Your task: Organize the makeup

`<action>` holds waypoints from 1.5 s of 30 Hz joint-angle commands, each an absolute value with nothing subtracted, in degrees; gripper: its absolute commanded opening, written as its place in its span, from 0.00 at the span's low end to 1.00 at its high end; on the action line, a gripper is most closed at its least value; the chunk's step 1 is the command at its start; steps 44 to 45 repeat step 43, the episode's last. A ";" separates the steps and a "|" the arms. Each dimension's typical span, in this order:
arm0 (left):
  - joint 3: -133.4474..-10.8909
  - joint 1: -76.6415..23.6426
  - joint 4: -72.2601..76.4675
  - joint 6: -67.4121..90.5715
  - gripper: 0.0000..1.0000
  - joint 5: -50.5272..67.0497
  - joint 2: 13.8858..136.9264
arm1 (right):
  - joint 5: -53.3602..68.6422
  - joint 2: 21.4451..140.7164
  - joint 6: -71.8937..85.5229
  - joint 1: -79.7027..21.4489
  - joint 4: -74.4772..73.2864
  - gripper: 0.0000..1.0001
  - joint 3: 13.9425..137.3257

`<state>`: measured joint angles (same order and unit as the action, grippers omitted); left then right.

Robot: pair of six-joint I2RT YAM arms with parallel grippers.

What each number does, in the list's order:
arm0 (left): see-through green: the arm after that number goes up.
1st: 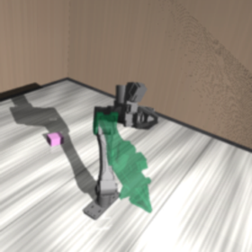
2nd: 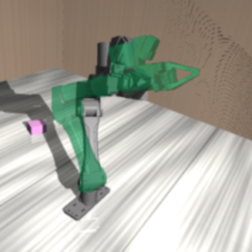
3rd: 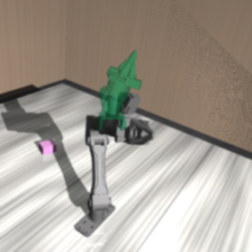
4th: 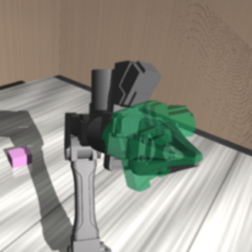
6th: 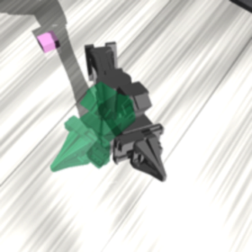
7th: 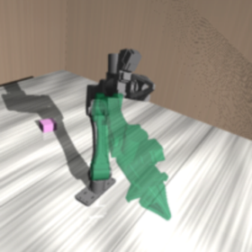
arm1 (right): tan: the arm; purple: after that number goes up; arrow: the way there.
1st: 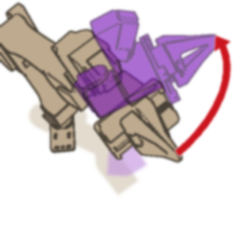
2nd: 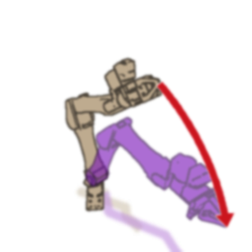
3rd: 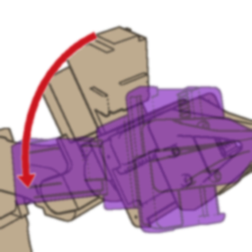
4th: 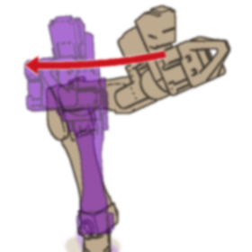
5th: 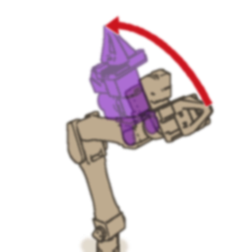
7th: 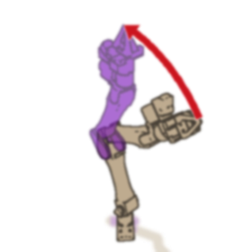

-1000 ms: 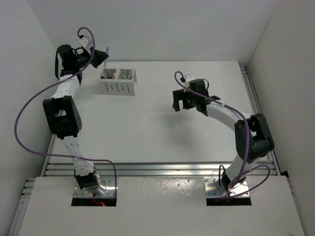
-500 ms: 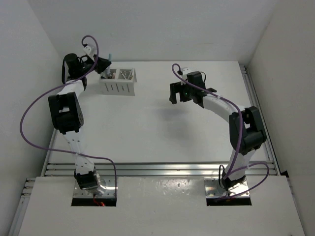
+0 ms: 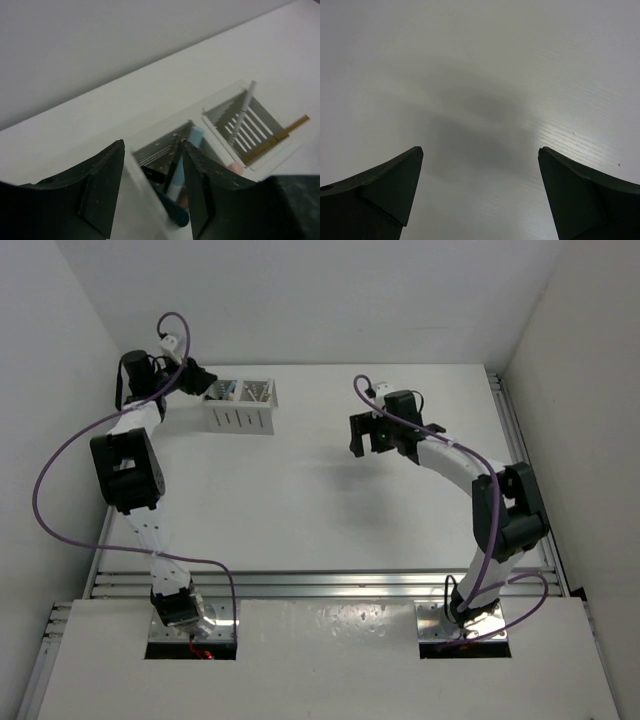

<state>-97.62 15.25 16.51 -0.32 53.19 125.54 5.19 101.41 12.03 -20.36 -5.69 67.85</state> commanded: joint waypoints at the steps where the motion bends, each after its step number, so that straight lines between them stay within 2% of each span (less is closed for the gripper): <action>1: -107.89 18.79 5.25 0.88 0.55 42.85 117.87 | 1.42 95.89 12.56 -17.77 -7.63 0.99 66.97; 6: -111.71 22.06 -12.54 -1.75 0.59 30.78 112.42 | 0.17 94.13 15.90 -10.13 -22.39 0.99 69.87; 7: -111.10 22.06 -16.74 -4.11 0.63 29.89 111.19 | 0.09 93.61 17.47 -7.93 -24.07 0.99 70.31; 8: -109.01 22.76 -18.61 -5.17 0.66 28.32 108.48 | 0.09 93.60 18.10 -6.95 -28.00 0.99 70.57; 12: -101.97 23.99 -25.65 -9.83 0.68 25.15 101.63 | -6.03 92.46 19.95 -1.68 -33.12 0.99 70.40; 13: -100.47 23.99 -26.53 -10.63 0.74 24.44 100.38 | -7.11 91.85 19.78 -1.15 -33.83 0.99 70.31; 15: -95.20 23.99 -28.03 -12.03 0.75 21.47 98.10 | -10.78 91.06 19.43 -0.62 -34.54 0.99 69.44; 19: -87.55 23.99 -28.04 -10.12 0.78 15.65 94.92 | -14.67 89.48 18.19 -0.44 -34.19 0.99 67.86; 25: -79.02 23.47 -23.38 -8.61 0.78 15.03 90.80 | -14.15 88.51 17.22 -0.44 -34.81 0.99 66.89; 35: -75.94 23.47 -22.32 -8.09 0.79 16.35 90.18 | -10.20 89.12 19.78 -0.61 -34.80 0.99 67.23; 45: -75.94 23.47 -21.80 -7.56 0.79 17.40 90.18 | -11.42 88.86 20.83 -0.62 -34.28 0.99 68.38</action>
